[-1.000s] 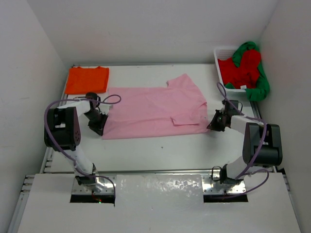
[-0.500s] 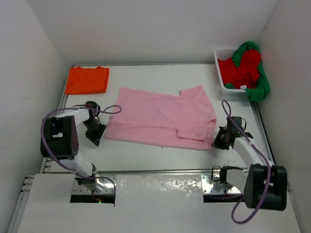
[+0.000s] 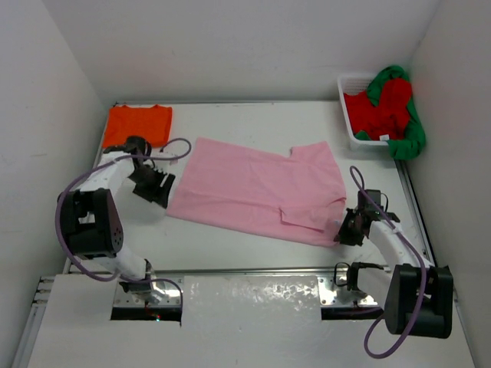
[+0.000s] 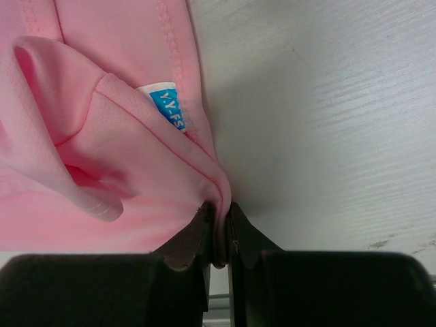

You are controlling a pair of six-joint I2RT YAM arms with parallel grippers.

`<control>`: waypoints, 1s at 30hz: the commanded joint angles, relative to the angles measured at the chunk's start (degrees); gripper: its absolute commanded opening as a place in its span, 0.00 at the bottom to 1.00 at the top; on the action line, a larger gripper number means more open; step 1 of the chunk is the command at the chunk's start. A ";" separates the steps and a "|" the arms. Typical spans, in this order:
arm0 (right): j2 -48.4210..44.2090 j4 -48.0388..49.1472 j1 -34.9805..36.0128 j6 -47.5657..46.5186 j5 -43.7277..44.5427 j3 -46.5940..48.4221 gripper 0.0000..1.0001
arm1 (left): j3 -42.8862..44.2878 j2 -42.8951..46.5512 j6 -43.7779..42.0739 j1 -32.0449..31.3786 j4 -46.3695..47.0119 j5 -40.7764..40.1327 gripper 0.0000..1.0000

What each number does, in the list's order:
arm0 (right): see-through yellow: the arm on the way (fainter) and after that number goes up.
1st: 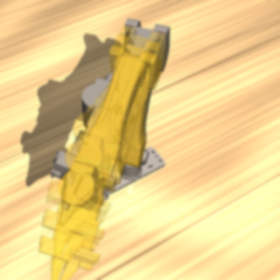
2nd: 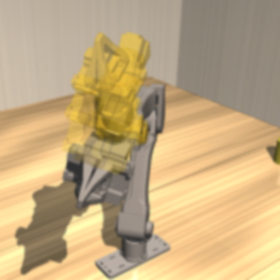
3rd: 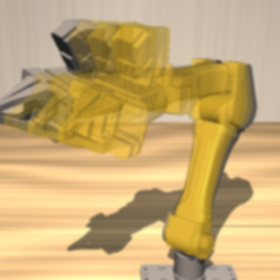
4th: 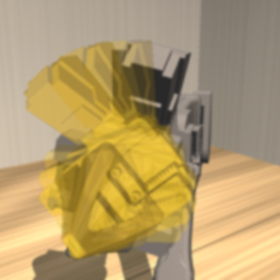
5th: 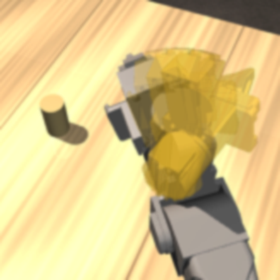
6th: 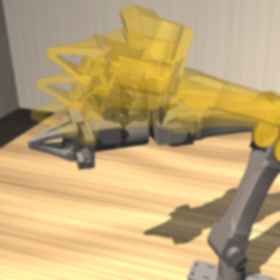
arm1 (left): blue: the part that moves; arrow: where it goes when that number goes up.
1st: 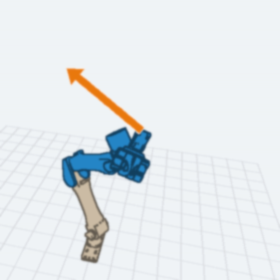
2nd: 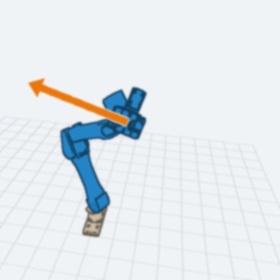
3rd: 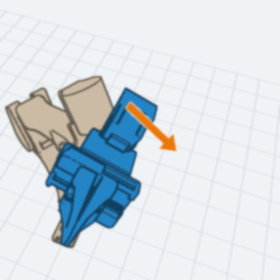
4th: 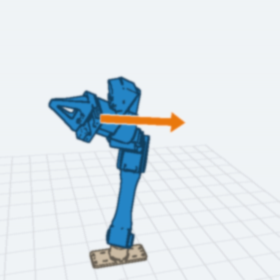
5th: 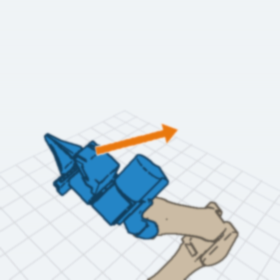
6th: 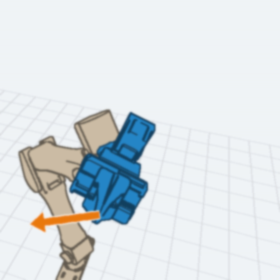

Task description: Fold and stack the t-shirts

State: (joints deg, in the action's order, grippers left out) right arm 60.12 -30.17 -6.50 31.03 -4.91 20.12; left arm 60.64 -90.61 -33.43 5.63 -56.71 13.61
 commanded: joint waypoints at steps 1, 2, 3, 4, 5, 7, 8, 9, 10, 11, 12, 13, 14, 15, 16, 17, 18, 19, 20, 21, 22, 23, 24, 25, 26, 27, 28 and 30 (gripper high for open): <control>1.49 -0.06 0.26 -1.58 1.83 -0.08 0.11 | 4.48 1.06 1.08 0.44 -0.68 10.11 0.61; 1.49 -0.32 0.26 -2.02 2.00 0.18 0.10 | 4.40 -1.65 2.39 0.44 -0.42 10.91 0.62; 1.49 -0.41 0.26 -2.11 2.18 0.62 0.10 | 3.70 -3.07 3.27 0.44 1.32 10.39 0.63; 1.41 -0.59 0.35 -2.28 2.62 0.80 0.09 | 3.08 -5.26 4.41 0.35 2.99 9.00 0.63; 1.23 -0.59 0.26 -2.55 2.80 0.97 0.09 | 2.56 -6.06 5.99 0.44 4.40 6.63 0.63; 0.97 -0.76 0.26 -2.72 2.97 1.24 0.09 | 1.59 -7.82 6.97 0.26 7.39 5.56 0.61; 0.88 -0.85 0.26 -2.81 3.15 1.24 0.09 | 1.58 -9.05 7.32 0.17 7.66 5.38 0.60; 0.79 -0.85 0.26 -2.81 3.15 1.15 0.09 | 1.32 -9.41 7.41 0.00 8.19 5.29 0.59; 0.79 -0.68 0.26 -2.81 3.24 1.06 0.09 | 0.89 -9.67 7.59 -0.70 8.80 4.77 0.58; 0.79 -0.59 0.26 -2.64 3.24 0.80 0.09 | 0.01 -9.68 8.03 -1.23 10.03 3.98 0.58; 0.70 -0.15 0.26 -2.64 3.24 0.62 0.08 | -0.43 -9.59 8.20 -2.10 10.39 4.32 0.57; 0.62 0.03 0.26 -2.55 3.24 0.45 0.08 | -0.70 -9.67 8.38 -2.72 10.82 4.85 0.56; 0.61 0.11 0.26 -2.29 3.24 0.27 0.08 | -0.96 -9.76 8.73 -3.34 11.26 4.94 0.55; 0.61 0.29 0.26 -2.20 3.41 0.10 0.08 | -1.05 -10.02 8.82 -4.56 11.62 4.33 0.54; 0.61 0.29 0.26 -2.28 3.33 0.10 0.08 | -1.14 -10.37 9.08 -4.92 12.05 3.54 0.47; 0.61 0.29 0.26 -2.29 3.50 0.18 0.08 | -1.14 -10.64 9.35 -5.01 12.15 3.10 0.42; 0.44 0.20 0.26 -2.29 3.67 0.27 0.08 | -1.14 -10.99 9.35 -4.93 12.06 3.09 0.37; 0.35 0.12 0.26 -2.37 3.76 0.27 0.08 | -1.40 -11.25 9.44 -4.93 11.97 2.83 0.30; 0.18 -0.06 0.26 -2.37 3.94 0.36 0.08 | -1.58 -11.69 9.26 -5.01 11.71 2.57 0.27; -0.09 -0.23 0.26 -2.46 3.94 0.36 0.08 | -1.93 -11.78 9.17 -5.01 11.62 2.57 0.25; -0.26 -0.32 0.26 -2.46 4.03 0.36 0.08 | -2.28 -11.70 8.82 -5.01 11.36 2.83 0.20; -0.35 -0.41 0.26 -2.46 4.11 0.36 0.08 | -2.37 -11.70 8.65 -5.01 11.18 2.66 0.16; -0.44 -0.41 0.26 -2.55 4.12 0.36 0.07 | -2.63 -11.52 8.65 -5.01 11.18 2.48 0.09; -0.44 -0.50 0.26 -2.55 4.20 0.36 0.07 | -2.72 -11.09 8.56 -5.01 11.18 2.39 0.00; -0.44 -0.50 0.26 -2.64 4.20 0.36 0.07 | -2.90 -10.82 8.38 -5.01 11.01 2.56 0.00; -0.44 -0.50 0.26 -2.64 4.20 0.36 0.07 | -3.07 -10.38 8.12 -5.01 10.74 2.57 0.00; -0.44 -0.76 0.26 -2.81 4.20 0.36 0.06 | -3.16 -9.51 7.77 -5.01 10.39 2.48 0.00; -0.53 -1.46 0.26 -3.16 4.38 0.53 0.06 | -4.21 -8.19 6.63 -5.01 9.34 0.55 0.00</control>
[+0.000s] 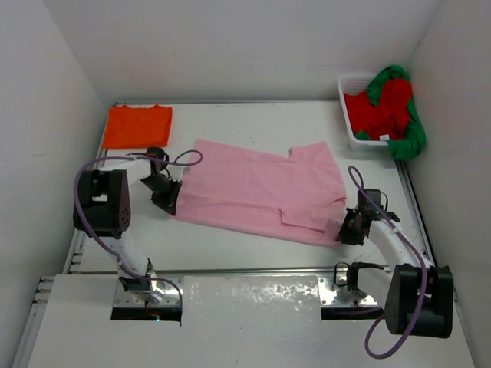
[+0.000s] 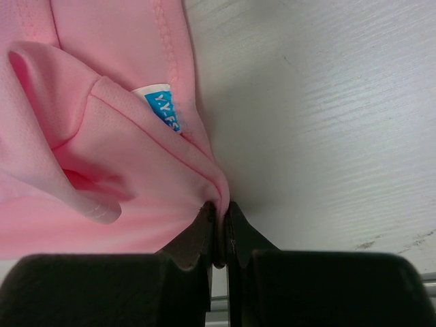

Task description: Fold and stack the t-shirts

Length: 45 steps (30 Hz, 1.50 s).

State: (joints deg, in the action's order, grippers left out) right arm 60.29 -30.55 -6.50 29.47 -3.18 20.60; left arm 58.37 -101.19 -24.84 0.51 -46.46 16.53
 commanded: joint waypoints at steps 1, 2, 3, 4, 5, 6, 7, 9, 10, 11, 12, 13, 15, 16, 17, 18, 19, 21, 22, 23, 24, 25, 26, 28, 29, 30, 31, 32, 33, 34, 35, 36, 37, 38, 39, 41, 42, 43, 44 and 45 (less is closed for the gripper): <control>-0.96 -1.70 0.35 -1.61 2.83 0.05 0.06 | -2.38 3.70 -2.23 0.19 -1.00 -3.60 0.00; -1.40 -1.88 0.26 -1.26 3.09 -0.03 0.06 | -2.64 4.32 -3.36 0.19 -2.31 -5.70 0.00; -1.67 -1.97 0.26 -1.00 3.01 -0.03 0.05 | -3.95 5.11 -3.98 0.28 -2.84 -6.51 0.00; -1.84 -1.89 0.18 -0.56 2.83 -0.03 0.05 | -4.83 6.34 -5.12 0.10 -3.46 -7.04 0.00; -1.76 -1.71 0.17 0.05 1.96 0.05 0.05 | -6.32 6.70 -5.57 0.10 -4.77 -8.35 0.00; -1.58 -1.45 0.17 0.32 1.34 0.14 0.04 | -7.21 7.66 -5.92 0.10 -5.13 -9.40 0.00; -1.41 -1.27 0.17 0.49 0.99 0.40 0.04 | -8.26 8.28 -6.53 0.10 -5.22 -11.59 0.00; -1.23 -1.44 0.17 -0.11 1.86 0.84 0.04 | -10.90 9.94 -7.24 -1.48 -5.40 -12.58 0.00; -1.49 -1.53 0.17 -0.47 2.04 1.19 0.04 | -12.30 10.57 -7.33 -1.83 -5.66 -12.41 0.00; -1.67 -1.53 0.17 -0.73 1.95 1.37 0.04 | -12.84 10.57 -7.41 -1.92 -5.66 -12.32 0.00; -1.76 -1.62 0.17 -0.99 1.60 1.55 0.04 | -13.10 10.66 -7.24 -2.01 -5.66 -12.14 0.00; -1.84 -1.54 0.26 -1.26 1.08 1.81 0.05 | -13.37 10.66 -7.07 -1.92 -5.66 -11.53 0.00; -1.06 -1.80 0.17 -1.35 -0.94 2.07 0.07 | -13.19 10.66 -6.28 -1.92 -6.01 -10.30 0.00; -0.79 -2.06 0.17 -1.26 -1.30 2.34 0.15 | -12.76 10.66 -6.19 -1.92 -6.71 -9.16 0.05; -0.53 -2.58 0.17 -1.26 -1.39 2.51 0.23 | -12.49 10.75 -6.18 -1.92 -7.06 -8.80 0.25; -0.44 -3.98 0.17 -1.09 -0.69 2.78 0.32 | -12.23 11.18 -6.27 -1.92 -7.50 -8.71 0.41; -0.79 -4.69 0.17 -1.26 0.27 3.74 0.48 | -11.44 11.45 -6.45 -1.75 -8.64 -9.32 0.53; -2.88 -7.14 0.17 -1.70 2.90 5.67 0.57 | -10.04 12.67 -8.02 -0.61 -10.57 -10.29 0.79; -3.77 -7.94 0.17 -2.05 6.22 8.55 0.59 | -7.33 13.12 -8.73 0.01 -13.28 -10.99 0.88; -4.56 -8.73 0.17 -2.49 7.82 10.15 0.61 | -5.22 13.90 -9.43 2.97 -14.79 -11.52 0.98; -5.79 -8.57 0.17 -4.06 9.14 12.08 0.61 | -3.02 14.00 -10.74 3.87 -17.94 -12.31 0.99; -6.32 -7.78 0.17 -5.03 10.11 15.84 0.61 | 3.01 14.00 -11.19 5.45 -19.45 -12.66 1.00; -6.50 -6.73 0.17 -6.17 10.04 17.88 0.61 | 6.72 13.56 -11.46 6.07 -21.03 -12.67 1.00; -5.11 -2.60 0.35 -9.25 4.89 24.27 0.61 | 18.19 12.60 -11.11 6.43 -23.50 -11.70 1.00; -3.97 -1.20 0.61 -9.96 3.20 26.23 0.61 | 22.10 11.90 -10.58 6.43 -23.16 -11.00 1.00; -2.48 1.60 1.05 -11.09 0.48 28.16 0.59 | 25.27 10.32 -9.19 6.43 -20.46 -9.17 1.00; 1.54 2.85 2.62 -11.71 -2.68 32.01 0.58 | 29.22 9.70 -8.04 6.34 -17.90 -8.72 1.00; 4.02 3.64 3.59 -12.42 -3.06 33.96 0.58 | 30.13 8.21 -6.73 6.17 -14.92 -8.45 1.00; 6.57 4.35 5.78 -13.82 -2.80 38.50 0.56 | 30.66 7.33 -4.62 5.91 -9.76 -7.06 1.00; 9.46 4.44 6.58 -14.44 -2.27 41.07 0.56 | 30.66 6.10 -3.82 5.29 -7.53 -6.43 0.89; 15.24 4.27 8.33 -14.88 -1.57 43.45 0.56 | 30.66 3.22 -1.98 4.85 -5.59 -6.34 0.83; 18.34 4.18 9.13 -15.41 -1.65 48.52 0.56 | 31.27 1.62 -1.27 4.41 -3.23 -6.60 0.75; 21.50 4.09 10.36 -15.50 -1.74 51.01 0.56 | 31.89 -0.13 -0.31 3.63 -2.59 -6.69 0.67; 27.71 4.09 10.72 -15.41 -1.74 53.29 0.56 | 32.94 -3.81 0.57 3.36 -2.33 -6.69 0.58; 30.91 3.83 11.16 -15.24 -1.92 58.01 0.56 | 35.21 -5.41 1.89 3.18 -2.06 -5.91 0.57; 41.24 0.95 11.34 -15.15 -1.22 63.40 0.55 | 37.07 -9.53 4.69 3.09 -0.57 -5.99 0.62; 44.79 -0.29 11.34 -15.23 0.44 69.25 0.55 | 38.12 -10.43 5.41 3.09 1.52 -5.90 0.66; 48.22 -1.35 11.34 -15.41 0.72 72.10 0.55 | 38.40 -12.09 6.29 3.09 2.68 -5.46 0.68; 54.95 -3.27 11.34 -16.02 0.81 74.65 0.55 | 39.18 -13.06 7.25 3.00 4.08 -4.76 0.68; 58.33 -4.16 11.34 -16.20 0.29 80.07 0.55 | 39.80 -13.94 7.44 2.91 4.27 -2.93 0.69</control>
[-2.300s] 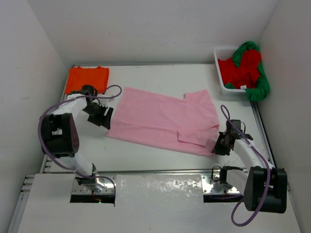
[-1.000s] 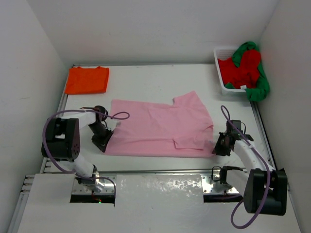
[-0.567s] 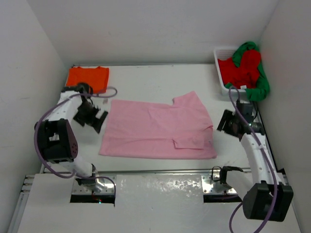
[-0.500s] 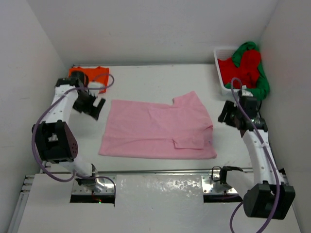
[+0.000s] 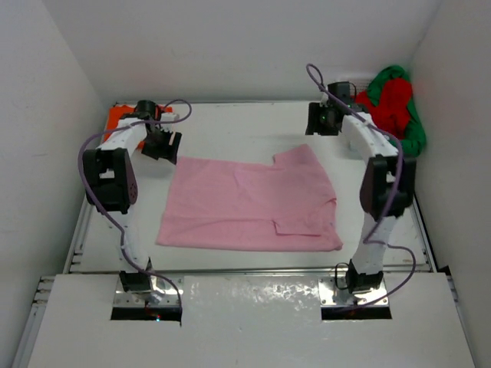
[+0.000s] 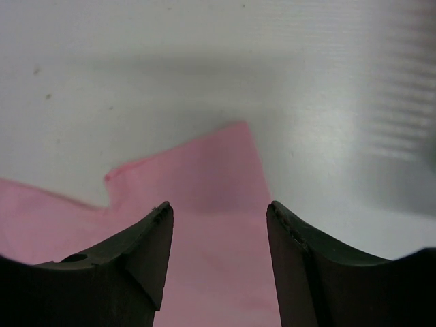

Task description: Fold and stack the t-shirts

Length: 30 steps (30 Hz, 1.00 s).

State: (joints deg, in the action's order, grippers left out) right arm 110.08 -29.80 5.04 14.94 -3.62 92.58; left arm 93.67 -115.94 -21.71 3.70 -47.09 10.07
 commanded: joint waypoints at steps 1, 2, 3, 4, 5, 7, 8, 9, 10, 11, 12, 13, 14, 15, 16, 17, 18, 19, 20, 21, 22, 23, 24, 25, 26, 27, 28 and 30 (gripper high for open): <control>11.61 -5.78 -0.20 -1.93 -0.24 10.67 0.56 | 4.94 -0.24 4.49 -0.97 5.16 4.08 0.70; 14.52 -6.84 -0.20 -2.02 -0.86 12.87 0.56 | 5.47 -2.17 4.84 -1.33 5.34 4.26 0.71; 19.24 -7.28 0.06 -2.19 -1.56 16.11 0.56 | 6.17 -3.05 5.01 -1.94 5.60 4.00 0.71; 21.21 -7.46 0.15 -2.37 -1.66 17.19 0.56 | 6.44 -4.80 5.19 -2.03 5.69 4.08 0.72; 22.79 -7.81 0.50 -2.54 -1.48 18.68 0.56 | 6.79 -5.69 5.97 -2.03 6.13 4.17 0.72; 25.96 -7.90 0.76 -2.72 -2.18 18.96 0.57 | 6.97 -7.71 6.42 -2.03 6.22 4.35 0.73; 26.41 -7.38 1.20 -2.72 -2.10 18.35 0.57 | 6.88 -8.24 6.86 -2.03 6.22 4.78 0.73; 26.85 -7.11 1.46 -2.98 -1.92 17.82 0.57 | 6.88 -8.77 7.04 -2.03 6.31 5.22 0.73; 26.94 -6.50 1.73 -3.51 -1.57 17.21 0.57 | 6.70 -9.65 7.56 -2.12 6.74 5.31 0.73; 26.94 -6.32 2.34 -3.60 -1.48 16.24 0.57 | 6.62 -10.00 7.74 -2.38 6.92 5.92 0.72; 26.94 -6.32 2.52 -3.60 -1.13 15.62 0.57 | 6.53 -10.36 7.83 -2.47 6.92 6.71 0.71; 26.68 -5.71 2.69 -3.60 -0.61 15.01 0.57 | 6.18 -10.88 7.65 -2.74 6.92 7.24 0.71; 26.41 -5.36 3.04 -3.60 -0.25 13.35 0.56 | 5.91 -11.15 7.57 -3.09 7.01 7.25 0.71; 26.24 -5.01 3.22 -3.69 0.19 12.81 0.56 | 5.56 -11.41 7.48 -3.09 7.19 6.81 0.70; 26.15 -4.92 3.22 -3.69 0.62 12.46 0.56 | 4.95 -11.41 7.22 -3.09 7.36 6.64 0.69; 26.24 -5.18 3.40 -3.69 0.80 12.37 0.55 | 4.68 -11.50 7.30 -4.57 7.45 6.37 0.67; 26.24 -5.09 3.31 -3.60 1.07 12.28 0.54 | 4.33 -11.59 7.39 -4.58 7.63 6.28 0.63; 26.24 -5.09 3.31 -3.51 1.07 11.93 0.52 | 4.07 -11.68 7.30 -4.58 7.63 6.28 0.60; 26.15 -5.09 3.49 -3.43 1.16 11.84 0.50 | 4.15 -11.76 7.21 -4.58 7.45 6.54 0.56; 26.06 -5.00 3.57 -3.51 1.24 11.58 0.43 | 4.15 -11.85 7.13 -4.58 7.28 6.72 0.53; 25.63 -4.31 3.66 -3.69 1.24 10.71 0.39 | 3.98 -12.03 6.95 -4.58 7.28 6.81 0.51; 25.36 -3.60 3.84 -3.60 1.16 10.09 0.33 | 3.98 -11.94 6.78 -4.58 7.28 6.81 0.42; 25.18 -3.16 3.75 -3.51 1.16 9.73 0.19 | 3.89 -12.11 6.69 -4.58 7.54 6.81 0.29; 24.92 -2.98 3.75 -3.34 1.24 9.64 0.14 | 4.15 -12.12 6.42 -4.67 7.63 6.72 0.10; 24.74 -3.07 3.84 -3.16 1.59 9.64 0.08 | 4.15 -12.12 6.51 -4.67 7.80 6.72 0.00; 24.39 -3.07 3.75 -3.25 1.51 9.64 0.00 | 3.98 -11.59 6.34 -4.67 7.80 7.16 0.00; 22.91 -2.98 3.75 -3.08 1.68 8.95 0.00 | 3.63 -11.07 5.12 -4.67 7.80 7.86 0.00; 20.36 -1.67 3.75 -3.34 1.42 7.28 0.00 | 0.66 -7.57 3.10 -4.67 9.55 7.25 0.00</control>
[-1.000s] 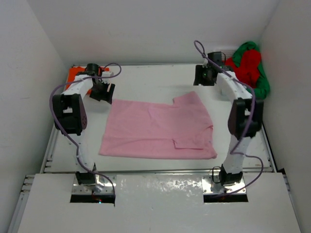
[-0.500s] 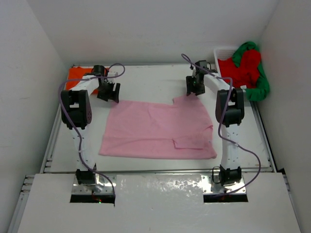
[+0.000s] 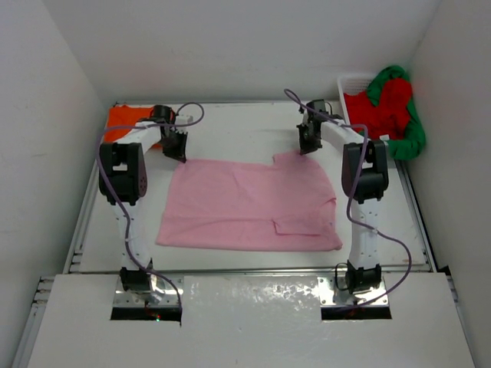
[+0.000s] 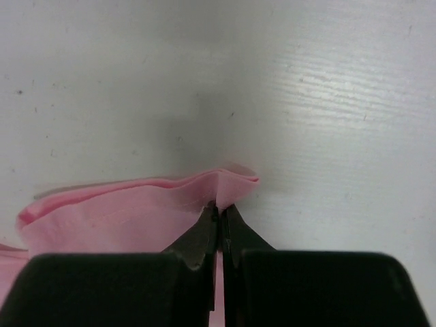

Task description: Fold and stack the t-shirts

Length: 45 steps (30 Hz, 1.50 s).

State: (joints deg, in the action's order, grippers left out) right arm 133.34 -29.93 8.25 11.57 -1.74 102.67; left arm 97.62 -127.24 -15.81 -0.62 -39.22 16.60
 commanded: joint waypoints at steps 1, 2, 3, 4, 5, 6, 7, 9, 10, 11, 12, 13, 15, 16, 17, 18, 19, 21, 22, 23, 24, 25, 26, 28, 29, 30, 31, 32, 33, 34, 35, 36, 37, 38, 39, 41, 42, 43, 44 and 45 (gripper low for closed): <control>-6.30 -1.18 0.54 -0.06 -0.63 -5.27 0.00 | -4.80 5.32 -3.78 -0.34 2.48 -0.33 0.00; -8.25 -0.92 0.54 -0.15 -0.90 -6.86 0.00 | -6.38 7.08 -4.83 -0.26 3.44 -0.95 0.00; -10.45 -0.13 0.63 0.20 -1.07 -8.53 0.00 | -10.05 11.01 -6.84 -0.17 5.63 -1.48 0.00; -12.99 0.57 0.54 0.47 -1.34 -13.24 0.00 | -12.00 13.05 -7.91 -0.26 6.78 -2.53 0.00; -18.41 1.71 0.54 0.99 -1.69 -16.16 0.00 | -13.85 17.25 -8.96 -0.26 7.75 -2.71 0.00; -21.34 3.90 0.54 1.60 -2.39 -19.06 0.00 | -17.43 19.29 -11.06 -0.26 9.41 -2.80 0.00; -24.32 4.87 0.54 3.00 -2.74 -25.27 0.00 | -19.29 21.22 -11.86 -0.26 9.95 -2.63 0.00; -33.00 7.85 0.54 5.29 -3.44 -35.19 0.00 | -23.59 26.24 -14.93 -0.26 9.87 -1.23 0.00; -35.66 8.57 0.54 6.00 -3.71 -38.13 0.00 | -25.01 27.56 -15.73 -0.26 9.61 -1.13 0.00; -38.21 9.01 0.54 6.44 -3.54 -40.95 0.00 | -26.07 29.75 -16.35 -0.26 9.34 -1.31 0.00; -43.20 9.45 0.54 7.58 -3.10 -45.93 0.00 | -27.65 30.64 -17.40 -0.17 8.30 -1.48 0.00; -45.51 9.72 0.54 8.02 -2.49 -48.07 0.00 | -28.36 31.17 -17.58 0.18 7.85 -1.74 0.00; -51.65 11.12 0.54 9.51 -2.31 -53.77 0.00 | -29.41 32.58 -18.19 0.62 6.45 -1.40 0.00; -53.25 11.56 0.54 10.13 -2.48 -55.28 0.00 | -29.77 33.02 -18.46 0.62 5.92 -1.22 0.00; -54.40 12.00 0.54 10.57 -3.35 -56.69 0.00 | -29.95 33.54 -18.90 0.62 5.39 -1.13 0.00; -55.46 12.53 0.63 11.53 -3.80 -57.84 0.00 | -30.56 33.90 -19.77 0.62 3.91 -0.87 0.00; -56.51 12.70 0.63 11.80 -4.06 -59.76 0.00 | -30.91 34.07 -20.22 0.62 3.11 -0.35 0.00; -57.05 13.66 0.63 12.68 -4.59 -61.44 0.00 | -32.92 34.78 -22.32 0.62 0.92 0.62 0.00; -57.14 14.11 0.89 12.95 -4.68 -63.02 0.00 | -33.89 34.87 -22.85 0.62 0.47 1.24 0.00; -57.40 14.90 0.98 13.21 -4.68 -63.73 0.00 | -35.90 35.30 -23.99 0.62 -0.23 1.42 0.00; -57.49 15.25 1.15 13.30 -4.68 -64.78 0.00 | -36.79 35.57 -24.44 0.62 -0.50 1.50 0.00; -57.49 15.52 1.15 13.47 -4.59 -65.23 0.00 | -37.67 35.74 -24.70 0.62 -0.50 1.59 0.00; -57.75 16.04 1.15 13.56 -4.76 -65.75 0.00 | -38.38 36.27 -24.97 0.62 -0.50 1.59 0.00; -57.67 16.92 1.24 13.56 -5.12 -66.64 0.00 | -39.79 36.71 -25.32 0.62 -0.68 1.85 0.00; -57.32 17.10 1.24 13.48 -5.20 -66.72 0.00 | -40.05 37.23 -25.58 0.62 -0.85 2.03 0.00; -57.14 17.01 1.33 13.13 -5.21 -66.73 0.00 | -40.14 37.41 -26.11 0.62 -1.46 2.29 0.01; -56.96 16.93 1.33 12.86 -5.29 -66.64 0.00 | -40.14 37.59 -26.46 0.62 -1.99 2.99 0.10; -56.87 16.93 1.33 12.77 -5.29 -66.55 0.00 | -40.06 38.20 -26.90 0.62 -2.69 3.35 0.15; -56.70 17.10 1.33 12.42 -5.29 -66.55 0.00 | -39.53 38.55 -27.60 0.62 -4.09 3.52 0.18; -56.61 17.19 1.33 12.33 -5.38 -66.55 0.00 | -39.27 38.91 -28.04 0.62 -4.89 4.05 0.25; -56.52 17.10 1.33 12.25 -5.47 -66.46 0.00 | -38.92 39.87 -28.83 0.62 -5.94 4.58 0.28; -56.43 17.28 1.33 12.07 -5.47 -66.46 0.00 | -37.87 40.31 -30.58 2.28 -8.65 5.10 0.31; -56.52 17.36 1.42 11.98 -5.47 -66.55 0.00 | -37.08 40.75 -32.07 3.34 -10.77 7.54 0.34; -56.52 17.63 1.33 11.89 -5.38 -66.55 0.00 | -35.33 41.36 -36.61 3.87 -15.75 8.96 0.36; -56.43 17.72 1.33 11.81 -5.38 -66.64 0.00 | -34.61 41.54 -39.18 4.40 -18.23 10.28 0.38; -56.35 17.80 1.42 11.72 -5.29 -66.81 0.00 | -33.12 41.64 -44.10 5.02 -23.42 12.14 0.44; -56.43 17.89 1.42 11.54 -5.29 -66.99 0.00 | -32.94 41.46 -46.91 5.02 -26.58 11.88 0.44; -56.43 17.98 1.42 11.45 -5.29 -67.08 0.00 | -33.02 41.02 -46.77 5.10 -26.61 11.27 0.44; -56.43 18.07 1.42 11.28 -5.21 -67.16 0.00 | -32.94 40.67 -45.89 5.11 -25.65 10.83 0.43; -56.43 18.15 1.33 11.28 -5.12 -67.25 0.00 | -33.02 40.32 -44.32 5.02 -24.16 9.95 0.43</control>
State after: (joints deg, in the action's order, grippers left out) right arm 76.99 -14.52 9.26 23.86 -6.61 35.57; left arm 63.55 -87.31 -55.92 4.27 -59.42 24.51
